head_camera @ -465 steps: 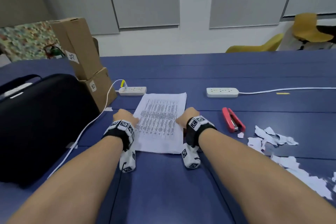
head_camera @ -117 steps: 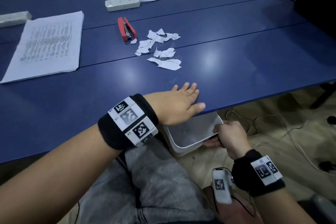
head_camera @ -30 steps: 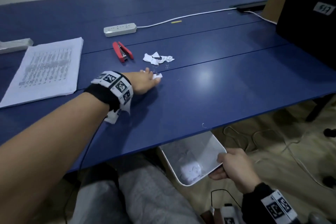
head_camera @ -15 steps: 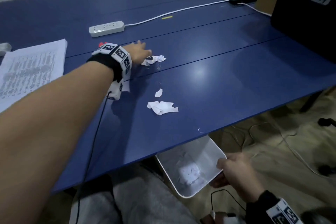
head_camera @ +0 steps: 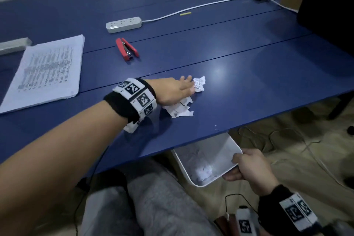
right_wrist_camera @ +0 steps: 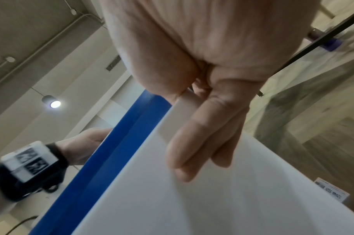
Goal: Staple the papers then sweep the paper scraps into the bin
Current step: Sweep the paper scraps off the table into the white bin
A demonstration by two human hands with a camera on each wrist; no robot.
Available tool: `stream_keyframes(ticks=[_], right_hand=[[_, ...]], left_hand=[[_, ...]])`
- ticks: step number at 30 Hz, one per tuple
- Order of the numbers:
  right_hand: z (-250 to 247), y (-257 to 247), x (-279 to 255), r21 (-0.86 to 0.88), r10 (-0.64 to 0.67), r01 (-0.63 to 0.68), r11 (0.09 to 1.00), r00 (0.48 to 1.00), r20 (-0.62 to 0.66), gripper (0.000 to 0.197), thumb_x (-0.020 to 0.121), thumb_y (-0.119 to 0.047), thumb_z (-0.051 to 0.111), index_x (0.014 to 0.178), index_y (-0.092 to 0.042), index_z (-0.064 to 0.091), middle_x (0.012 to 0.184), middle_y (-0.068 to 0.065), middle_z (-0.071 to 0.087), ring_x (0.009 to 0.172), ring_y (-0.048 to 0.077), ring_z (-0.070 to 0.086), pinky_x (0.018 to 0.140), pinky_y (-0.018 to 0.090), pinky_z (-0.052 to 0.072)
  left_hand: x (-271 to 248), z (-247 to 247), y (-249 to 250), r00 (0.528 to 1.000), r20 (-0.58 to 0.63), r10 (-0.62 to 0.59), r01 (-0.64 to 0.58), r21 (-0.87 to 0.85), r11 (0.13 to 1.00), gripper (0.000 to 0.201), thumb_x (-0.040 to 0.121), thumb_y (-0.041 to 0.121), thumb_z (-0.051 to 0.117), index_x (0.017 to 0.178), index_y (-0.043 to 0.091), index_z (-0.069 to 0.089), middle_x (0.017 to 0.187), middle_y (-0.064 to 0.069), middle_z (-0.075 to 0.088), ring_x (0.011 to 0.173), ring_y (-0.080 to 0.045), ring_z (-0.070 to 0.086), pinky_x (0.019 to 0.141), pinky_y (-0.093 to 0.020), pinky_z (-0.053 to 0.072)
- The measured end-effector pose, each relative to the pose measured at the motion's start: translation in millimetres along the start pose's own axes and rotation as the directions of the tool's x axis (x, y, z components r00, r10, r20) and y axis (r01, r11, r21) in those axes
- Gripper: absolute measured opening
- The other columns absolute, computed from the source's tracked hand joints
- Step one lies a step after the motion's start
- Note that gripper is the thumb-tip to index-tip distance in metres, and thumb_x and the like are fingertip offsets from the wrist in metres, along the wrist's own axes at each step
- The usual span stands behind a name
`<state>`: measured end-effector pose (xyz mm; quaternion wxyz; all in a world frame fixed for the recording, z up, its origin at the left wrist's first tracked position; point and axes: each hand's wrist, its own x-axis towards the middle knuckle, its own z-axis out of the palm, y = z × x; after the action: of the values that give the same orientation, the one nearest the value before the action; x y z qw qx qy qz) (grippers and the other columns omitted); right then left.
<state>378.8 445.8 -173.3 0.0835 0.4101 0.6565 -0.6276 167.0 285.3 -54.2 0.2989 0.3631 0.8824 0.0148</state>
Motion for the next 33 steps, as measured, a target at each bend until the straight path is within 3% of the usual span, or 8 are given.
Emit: stream_keyframes(ticks=[5, 9, 13, 17, 23, 27, 29, 33], right_hand=[[-1.6, 6.0, -3.8, 0.012, -0.014, 0.014, 1.000, 1.000, 0.005, 0.021, 0.081, 0.012, 0.042, 0.087, 0.012, 0.063, 0.068, 0.032, 0.065, 0.044, 0.040, 0.066, 0.045, 0.038, 0.058], [-2.7, 9.8, -6.0, 0.022, -0.020, 0.020, 1.000, 1.000, 0.010, 0.023, 0.082, 0.012, 0.042, 0.086, 0.010, 0.064, 0.064, 0.031, 0.066, 0.043, 0.040, 0.066, 0.045, 0.039, 0.058], [-2.8, 11.8, -3.9, 0.018, -0.010, 0.010, 1.000, 1.000, 0.017, 0.024, 0.082, 0.013, 0.041, 0.082, 0.010, 0.065, 0.052, 0.026, 0.064, 0.041, 0.039, 0.065, 0.043, 0.037, 0.058], [-2.1, 10.9, -1.8, 0.017, -0.019, 0.019, 1.000, 1.000, 0.015, 0.025, 0.081, 0.012, 0.042, 0.080, 0.009, 0.067, 0.052, 0.023, 0.064, 0.042, 0.038, 0.065, 0.048, 0.041, 0.059], [-2.3, 11.3, 0.9, 0.025, -0.028, 0.028, 0.999, 1.000, 0.014, 0.026, 0.082, 0.012, 0.042, 0.082, 0.006, 0.067, 0.053, 0.023, 0.064, 0.042, 0.039, 0.065, 0.045, 0.037, 0.057], [-0.2, 9.7, -0.4, 0.022, -0.033, 0.033, 0.999, 0.999, 0.035, 0.025, 0.082, 0.013, 0.042, 0.081, 0.006, 0.066, 0.050, 0.021, 0.065, 0.043, 0.040, 0.065, 0.044, 0.037, 0.058], [0.0, 9.4, -1.3, 0.022, -0.040, 0.039, 0.999, 0.998, 0.038, 0.026, 0.083, 0.013, 0.042, 0.078, 0.005, 0.066, 0.047, 0.019, 0.065, 0.043, 0.039, 0.065, 0.043, 0.036, 0.057], [2.5, 10.8, -0.7, 0.011, -0.035, 0.034, 0.999, 0.998, 0.048, 0.026, 0.083, 0.012, 0.042, 0.079, 0.004, 0.067, 0.049, 0.019, 0.066, 0.045, 0.040, 0.066, 0.046, 0.037, 0.058]], left_hand=[[-26.6, 23.3, 28.6, 0.997, 0.055, 0.045, -0.047, 0.033, 0.998, 0.058, 0.105, 0.039, 0.016, 0.156, 0.015, 0.003, 0.164, 0.000, -0.009, 0.153, -0.014, -0.005, 0.121, -0.027, 0.002], [-24.3, 15.1, 20.6, 1.000, -0.015, 0.016, -0.017, -0.072, 0.997, 0.057, 0.105, 0.040, 0.019, 0.156, 0.017, 0.008, 0.165, 0.002, -0.003, 0.152, -0.012, -0.004, 0.121, -0.027, 0.001], [-0.8, -21.1, -26.1, 0.947, -0.204, -0.249, 0.217, -0.167, 0.962, 0.060, 0.105, 0.037, 0.022, 0.157, 0.010, 0.007, 0.165, -0.006, -0.003, 0.153, -0.020, -0.006, 0.122, -0.032, -0.001], [15.9, -29.7, -59.5, 0.911, -0.156, -0.383, 0.371, -0.099, 0.923, 0.055, 0.105, 0.027, 0.019, 0.155, 0.004, 0.013, 0.164, -0.015, -0.002, 0.153, -0.029, 0.001, 0.124, -0.040, 0.006], [-7.1, -5.2, -20.2, 0.968, -0.033, -0.250, 0.252, 0.066, 0.966, 0.060, 0.106, 0.035, 0.014, 0.155, 0.004, 0.002, 0.164, -0.014, -0.008, 0.153, -0.023, -0.001, 0.124, -0.035, 0.004], [-28.2, 6.4, -4.0, 0.987, -0.003, -0.159, 0.159, 0.040, 0.986, 0.058, 0.105, 0.038, 0.014, 0.155, 0.008, 0.015, 0.165, -0.008, 0.000, 0.153, -0.018, 0.005, 0.122, -0.028, 0.007], [-30.6, 5.0, 1.6, 0.993, -0.023, -0.118, 0.118, 0.000, 0.993, 0.056, 0.105, 0.039, 0.017, 0.155, 0.014, 0.021, 0.165, -0.001, 0.006, 0.152, -0.013, 0.008, 0.120, -0.025, 0.006], [-4.0, -17.2, -3.8, 0.980, -0.138, -0.146, 0.136, -0.077, 0.988, 0.054, 0.106, 0.033, 0.023, 0.156, 0.014, 0.016, 0.165, 0.001, 0.006, 0.152, -0.010, 0.005, 0.122, -0.027, 0.003]])
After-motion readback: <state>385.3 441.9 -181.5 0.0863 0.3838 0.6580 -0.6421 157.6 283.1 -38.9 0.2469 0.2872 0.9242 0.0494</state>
